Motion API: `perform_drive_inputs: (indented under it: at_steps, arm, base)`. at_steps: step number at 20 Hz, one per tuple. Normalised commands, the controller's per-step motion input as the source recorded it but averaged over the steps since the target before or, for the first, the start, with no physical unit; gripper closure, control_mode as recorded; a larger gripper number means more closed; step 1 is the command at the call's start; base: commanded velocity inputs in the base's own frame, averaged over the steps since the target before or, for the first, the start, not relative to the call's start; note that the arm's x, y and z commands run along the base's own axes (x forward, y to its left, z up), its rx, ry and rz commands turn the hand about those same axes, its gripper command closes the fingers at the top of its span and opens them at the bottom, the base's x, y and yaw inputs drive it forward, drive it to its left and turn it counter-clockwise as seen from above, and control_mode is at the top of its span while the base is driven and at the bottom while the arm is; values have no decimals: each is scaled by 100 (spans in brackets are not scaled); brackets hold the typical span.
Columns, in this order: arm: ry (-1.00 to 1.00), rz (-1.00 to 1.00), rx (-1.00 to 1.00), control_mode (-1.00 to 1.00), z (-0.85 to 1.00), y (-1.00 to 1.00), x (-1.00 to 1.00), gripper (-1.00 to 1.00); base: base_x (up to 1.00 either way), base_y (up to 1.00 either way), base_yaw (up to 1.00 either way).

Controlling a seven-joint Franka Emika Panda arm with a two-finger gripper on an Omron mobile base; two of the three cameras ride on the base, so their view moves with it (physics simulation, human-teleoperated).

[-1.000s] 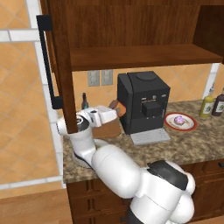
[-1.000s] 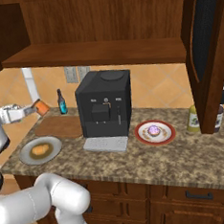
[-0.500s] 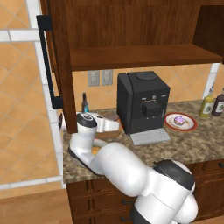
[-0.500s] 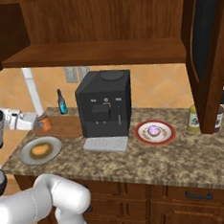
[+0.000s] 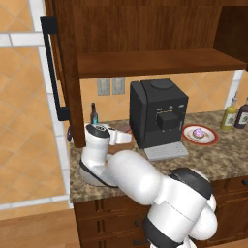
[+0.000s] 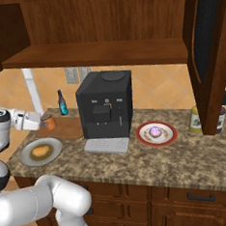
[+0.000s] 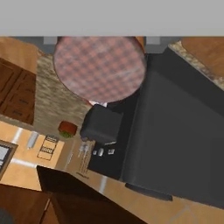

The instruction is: From the different types of pastries on the counter, select a croissant and place it on the cutting board. Then retrieve a jar of jam from the cabinet and place it alongside the croissant on the cutting board.

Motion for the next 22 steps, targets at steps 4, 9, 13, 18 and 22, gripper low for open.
perform_drive_inputs:
  at_steps: [4,9,13,18,22]
  arm:
    - [-2,3,34,-100,0,-8,38,100]
    - [0,3,20,-100,0,-8,19,100]
    - [1,2,0,-100,-36,-3,0,100]
    - [-1,2,0,-100,-41,-6,-1,100]
    - [-8,2,17,-100,-11,-1,44,100]
  base:
    - [0,0,0]
    - [0,0,0]
    - [0,0,0]
    - [0,0,0]
    - [0,0,0]
